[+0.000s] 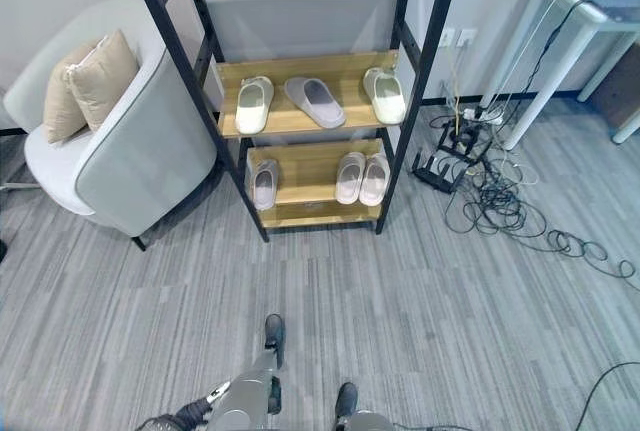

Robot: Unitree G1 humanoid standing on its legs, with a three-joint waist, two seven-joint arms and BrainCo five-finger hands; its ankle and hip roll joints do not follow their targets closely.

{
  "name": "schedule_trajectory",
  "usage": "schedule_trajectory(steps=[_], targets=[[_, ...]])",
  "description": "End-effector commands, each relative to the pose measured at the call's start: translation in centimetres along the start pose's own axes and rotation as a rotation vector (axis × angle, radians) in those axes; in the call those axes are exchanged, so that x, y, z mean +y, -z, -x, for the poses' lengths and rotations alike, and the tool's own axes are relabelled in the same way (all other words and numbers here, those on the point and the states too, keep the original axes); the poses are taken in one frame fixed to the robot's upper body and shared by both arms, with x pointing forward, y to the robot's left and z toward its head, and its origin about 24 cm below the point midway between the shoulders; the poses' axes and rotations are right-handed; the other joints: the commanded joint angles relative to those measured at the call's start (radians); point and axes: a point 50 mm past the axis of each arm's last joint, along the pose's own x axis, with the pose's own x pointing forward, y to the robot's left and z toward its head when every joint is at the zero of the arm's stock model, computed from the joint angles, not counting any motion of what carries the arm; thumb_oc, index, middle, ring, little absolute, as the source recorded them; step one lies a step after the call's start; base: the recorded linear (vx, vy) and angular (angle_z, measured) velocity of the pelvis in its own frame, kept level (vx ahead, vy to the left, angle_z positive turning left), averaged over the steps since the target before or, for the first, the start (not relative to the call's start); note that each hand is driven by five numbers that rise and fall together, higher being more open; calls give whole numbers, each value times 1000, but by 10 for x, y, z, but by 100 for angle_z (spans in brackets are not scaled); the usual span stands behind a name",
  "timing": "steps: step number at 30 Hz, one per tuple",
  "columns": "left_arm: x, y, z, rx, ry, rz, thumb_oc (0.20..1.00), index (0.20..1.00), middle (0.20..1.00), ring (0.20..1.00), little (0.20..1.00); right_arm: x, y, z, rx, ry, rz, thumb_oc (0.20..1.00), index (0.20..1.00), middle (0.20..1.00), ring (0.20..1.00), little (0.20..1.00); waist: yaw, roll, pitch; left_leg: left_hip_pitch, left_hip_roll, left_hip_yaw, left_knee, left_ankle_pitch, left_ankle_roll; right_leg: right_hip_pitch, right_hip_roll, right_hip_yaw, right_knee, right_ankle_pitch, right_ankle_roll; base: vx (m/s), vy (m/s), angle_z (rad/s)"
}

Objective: Arrange the slippers neatly on the shoe rack.

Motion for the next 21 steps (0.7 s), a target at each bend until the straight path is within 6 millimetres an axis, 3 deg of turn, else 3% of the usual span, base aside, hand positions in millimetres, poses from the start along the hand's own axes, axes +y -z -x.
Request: schedule_trajectory(steps=[1,2,3,4,5,7,8,11,14,16,18,19,21], targets=[[6,45,7,115,-28,-88,1000,1000,1000,1000,1000,-4,4,2,-36,2,16,1000,1000,1000,1000,1000,6,-22,-32,-59,-58,19,138,16,110,173,-100,25,110,-104,174,337,242,-51],[12,43,7,106,-47,-84,1000,1000,1000,1000,1000,-1,0,1,-51,-9,22,1000,1000,1000,1000,1000,1,-33,-38,-31,-73,31,129,-3,128,151,-121,31,172,-60,193,353,328,-24],[22,23,5,36,-80,-66,1000,1000,1000,1000,1000,-1,-17,1,-105,-16,59,1000,1000,1000,1000,1000,-13,-37,-30,13,-97,46,109,-32,165,66,-161,47,342,82,223,258,263,-15],[22,23,5,36,-80,-66,1000,1000,1000,1000,1000,-1,-17,1,-105,-15,59,1000,1000,1000,1000,1000,-12,-36,-32,11,-95,46,108,-31,165,64,-159,47,340,84,222,187,245,-18],[24,13,4,3,-88,-59,1000,1000,1000,1000,1000,-1,-21,1,-119,-16,62,1000,1000,1000,1000,1000,-18,-27,-25,25,-97,45,103,-39,177,25,-167,49,423,118,220,106,145,-8],[35,-29,4,-144,-120,-14,1000,1000,1000,1000,1000,0,-31,2,-160,-16,44,1000,1000,1000,1000,1000,-47,3,3,112,-101,40,76,-76,205,-74,-204,-10,563,156,205,225,214,6],[35,-29,4,-144,-120,-14,1000,1000,1000,1000,1000,0,-31,2,-160,-16,44,1000,1000,1000,1000,1000,-48,2,5,114,-103,39,76,-76,205,-72,-206,-11,566,154,205,219,130,1],[38,-59,6,-254,-127,30,1000,1000,1000,1000,1000,0,-24,2,-138,-15,44,1000,1000,1000,1000,1000,-71,18,20,171,-106,20,52,-95,198,-117,-200,-66,455,53,180,233,-10,21],[29,-70,6,-296,-105,-1,1000,1000,1000,1000,1000,-2,-14,2,-109,-6,40,1000,1000,1000,1000,1000,-93,22,31,211,-103,-4,37,-114,181,-143,-187,-54,281,42,188,249,-148,19],[19,-65,4,-277,-82,-49,1000,1000,1000,1000,1000,-4,-8,2,-93,7,39,1000,1000,1000,1000,1000,-112,15,35,254,-98,-14,28,-141,162,-185,-189,-20,145,106,213,286,-207,20],[19,-65,4,-277,-82,-49,1000,1000,1000,1000,1000,-4,-8,2,-93,7,39,1000,1000,1000,1000,1000,-112,17,38,258,-97,-15,28,-143,162,-180,-187,-21,142,107,213,120,-121,20],[14,-54,2,-232,-64,-84,1000,1000,1000,1000,1000,-6,-1,2,-73,16,35,1000,1000,1000,1000,1000,-119,3,30,276,-97,-28,33,-162,153,-170,-186,-15,87,121,221,269,-317,42],[9,-34,1,-158,-51,-95,1000,1000,1000,1000,1000,-5,9,3,-43,13,24,1000,1000,1000,1000,1000,-124,-2,12,289,-81,-44,43,-175,137,-141,-159,17,83,109,204,299,-352,70]])
